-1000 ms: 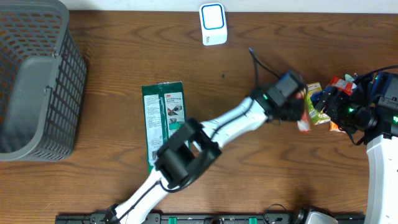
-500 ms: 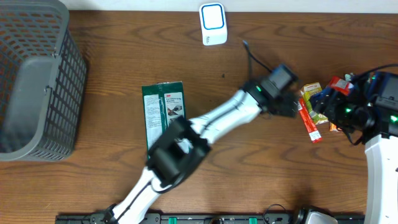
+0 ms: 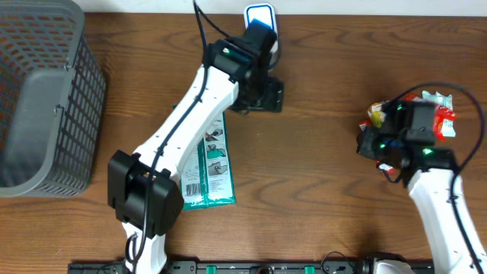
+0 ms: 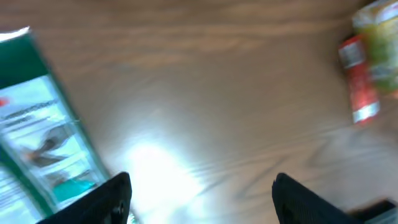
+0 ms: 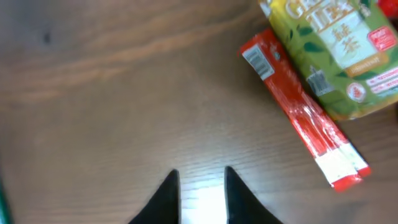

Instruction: Scan the item barcode

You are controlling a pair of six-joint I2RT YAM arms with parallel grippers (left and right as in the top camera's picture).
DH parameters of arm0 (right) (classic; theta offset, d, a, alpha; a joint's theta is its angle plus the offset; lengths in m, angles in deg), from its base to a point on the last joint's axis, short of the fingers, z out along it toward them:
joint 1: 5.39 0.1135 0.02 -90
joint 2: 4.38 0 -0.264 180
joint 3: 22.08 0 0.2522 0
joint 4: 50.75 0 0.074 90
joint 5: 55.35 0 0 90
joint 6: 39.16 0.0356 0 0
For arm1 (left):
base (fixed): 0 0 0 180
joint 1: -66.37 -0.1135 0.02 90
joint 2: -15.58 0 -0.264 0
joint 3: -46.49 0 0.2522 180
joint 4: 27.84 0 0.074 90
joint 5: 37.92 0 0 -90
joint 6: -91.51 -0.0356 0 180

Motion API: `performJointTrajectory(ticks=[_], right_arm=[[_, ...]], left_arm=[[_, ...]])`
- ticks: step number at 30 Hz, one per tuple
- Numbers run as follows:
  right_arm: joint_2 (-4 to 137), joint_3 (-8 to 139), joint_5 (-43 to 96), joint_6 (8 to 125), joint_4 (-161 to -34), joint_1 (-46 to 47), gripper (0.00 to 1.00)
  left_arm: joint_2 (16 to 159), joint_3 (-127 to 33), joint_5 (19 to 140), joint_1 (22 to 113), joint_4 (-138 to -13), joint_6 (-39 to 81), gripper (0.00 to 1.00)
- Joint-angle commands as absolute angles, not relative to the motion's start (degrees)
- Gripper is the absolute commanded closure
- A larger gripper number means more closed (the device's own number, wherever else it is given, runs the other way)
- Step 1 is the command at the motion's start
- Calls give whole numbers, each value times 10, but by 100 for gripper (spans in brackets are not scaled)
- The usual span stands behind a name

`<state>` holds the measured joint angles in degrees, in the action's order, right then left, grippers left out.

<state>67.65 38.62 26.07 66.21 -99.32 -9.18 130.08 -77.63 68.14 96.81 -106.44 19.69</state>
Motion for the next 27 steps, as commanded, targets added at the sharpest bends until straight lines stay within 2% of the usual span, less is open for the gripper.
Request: performJointTrajectory(ticks=[1,3,7,16,21,27], right_arm=[[685,320,304,649,-898,-85,94],[695,288,320,649,-829,-85,99],[743,249,353,645,-717,-85,99],[862,249,456,645,-606,-91,97],[885,249,527,645,-566,-105,98],[885,250,532,645,-536,-131,99]], left_arm=[[1309,-773,609,951,-1089,140,27],[1309,-773,585,943,-1097,140,27],[1309,-773,585,934,-1097,140,27],[1310,-772,584,934,-1097,140,27],[1310,-770,584,934,-1097,140,26],[1310,-769,584,934,-1097,140,26]])
